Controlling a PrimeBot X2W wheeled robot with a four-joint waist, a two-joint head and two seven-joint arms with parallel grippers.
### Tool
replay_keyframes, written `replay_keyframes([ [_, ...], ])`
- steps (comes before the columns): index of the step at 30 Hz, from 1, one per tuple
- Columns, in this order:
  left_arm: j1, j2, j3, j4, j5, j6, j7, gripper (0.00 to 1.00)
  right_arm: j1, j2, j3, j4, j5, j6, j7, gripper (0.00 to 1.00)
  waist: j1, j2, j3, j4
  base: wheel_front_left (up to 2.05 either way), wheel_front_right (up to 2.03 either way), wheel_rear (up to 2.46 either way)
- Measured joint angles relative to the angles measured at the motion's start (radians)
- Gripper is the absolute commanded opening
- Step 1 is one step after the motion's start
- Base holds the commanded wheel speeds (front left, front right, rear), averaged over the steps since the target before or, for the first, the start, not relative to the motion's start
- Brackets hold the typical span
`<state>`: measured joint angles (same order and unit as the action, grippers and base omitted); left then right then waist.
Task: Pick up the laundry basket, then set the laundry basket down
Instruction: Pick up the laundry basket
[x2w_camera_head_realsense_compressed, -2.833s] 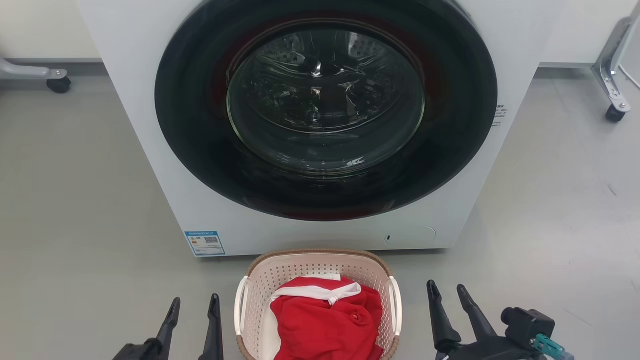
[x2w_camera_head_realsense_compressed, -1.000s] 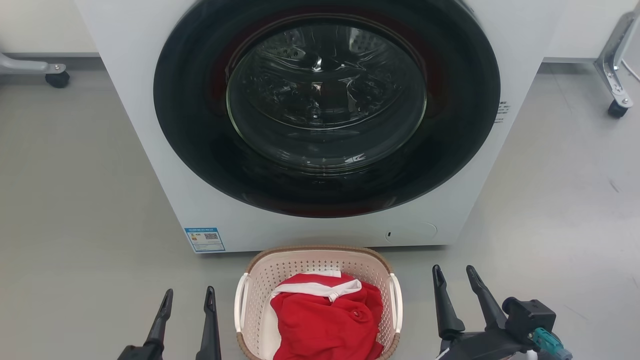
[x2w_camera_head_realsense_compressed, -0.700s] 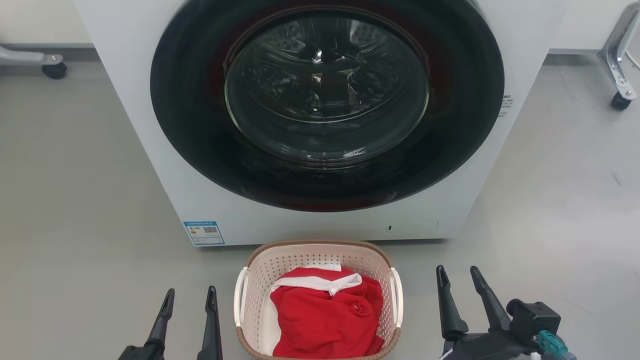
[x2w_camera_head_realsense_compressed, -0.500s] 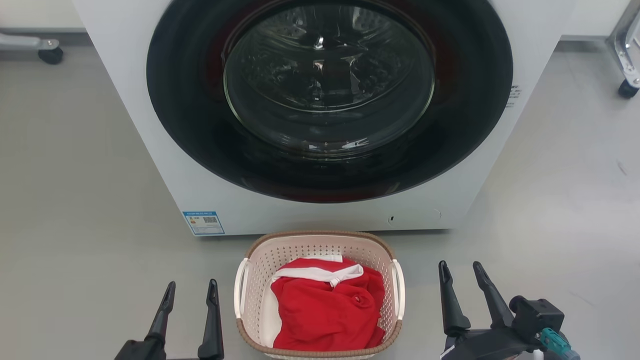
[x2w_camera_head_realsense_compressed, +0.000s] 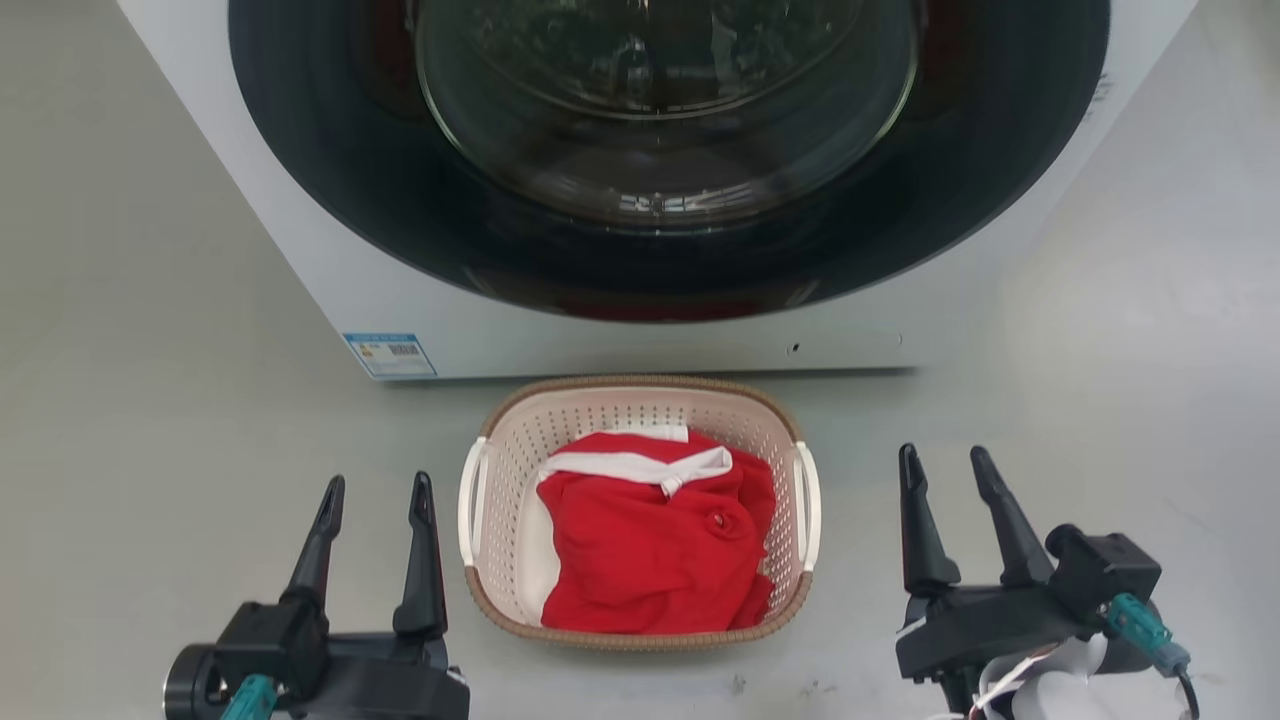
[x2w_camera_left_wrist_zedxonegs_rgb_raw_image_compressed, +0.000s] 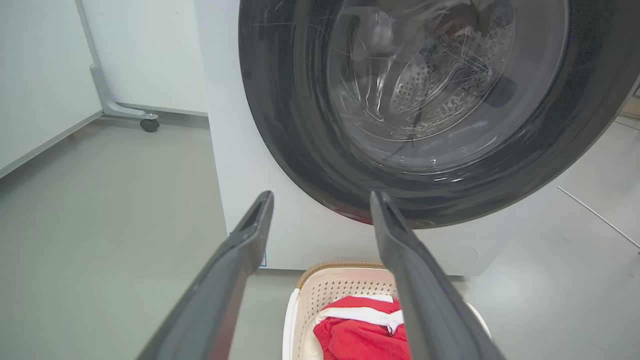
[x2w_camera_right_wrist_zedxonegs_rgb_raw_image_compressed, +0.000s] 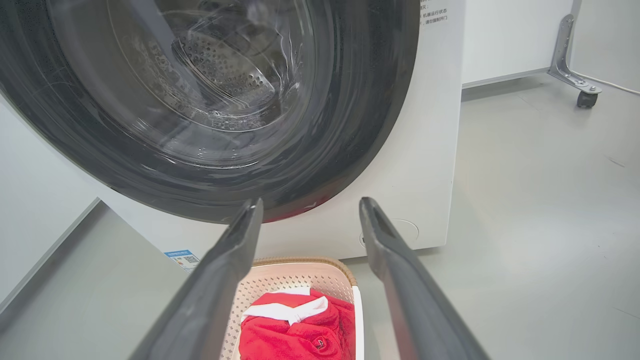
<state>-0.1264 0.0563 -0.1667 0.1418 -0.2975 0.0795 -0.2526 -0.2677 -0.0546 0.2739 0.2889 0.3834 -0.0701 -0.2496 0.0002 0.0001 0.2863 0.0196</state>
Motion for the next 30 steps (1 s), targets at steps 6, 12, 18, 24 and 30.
replay_keyframes([
  [6, -0.077, -0.003, 0.002, 0.028, 0.000, 0.000, 0.000, 1.00, -0.059, -0.007, -0.027, 0.007, -0.006, 0.000, 0.000, 1.00, 0.0000, 0.0000, 0.082, 0.003, 0.00, 0.00, 0.00],
  [12, -0.152, -0.005, 0.000, 0.066, -0.008, -0.002, 0.000, 1.00, -0.137, -0.013, -0.041, 0.035, -0.010, 0.005, -0.004, 1.00, -0.0001, 0.0000, 0.167, 0.009, 0.00, 0.00, 0.00],
  [18, -0.228, -0.010, -0.003, 0.116, -0.012, -0.019, 0.000, 1.00, -0.205, -0.016, -0.041, 0.072, -0.018, 0.009, -0.007, 1.00, 0.0000, 0.0000, 0.255, 0.017, 0.00, 0.00, 0.00],
  [24, -0.314, -0.016, -0.003, 0.177, -0.034, -0.028, 0.000, 1.00, -0.272, -0.033, -0.043, 0.112, -0.025, 0.017, -0.007, 1.00, 0.0000, 0.0001, 0.343, 0.025, 0.00, 0.00, 0.00],
  [30, -0.395, -0.019, -0.001, 0.256, -0.072, -0.037, 0.000, 1.00, -0.324, -0.047, -0.045, 0.165, -0.042, 0.026, -0.007, 1.00, 0.0000, 0.0001, 0.426, 0.037, 0.00, 0.00, 0.00],
])
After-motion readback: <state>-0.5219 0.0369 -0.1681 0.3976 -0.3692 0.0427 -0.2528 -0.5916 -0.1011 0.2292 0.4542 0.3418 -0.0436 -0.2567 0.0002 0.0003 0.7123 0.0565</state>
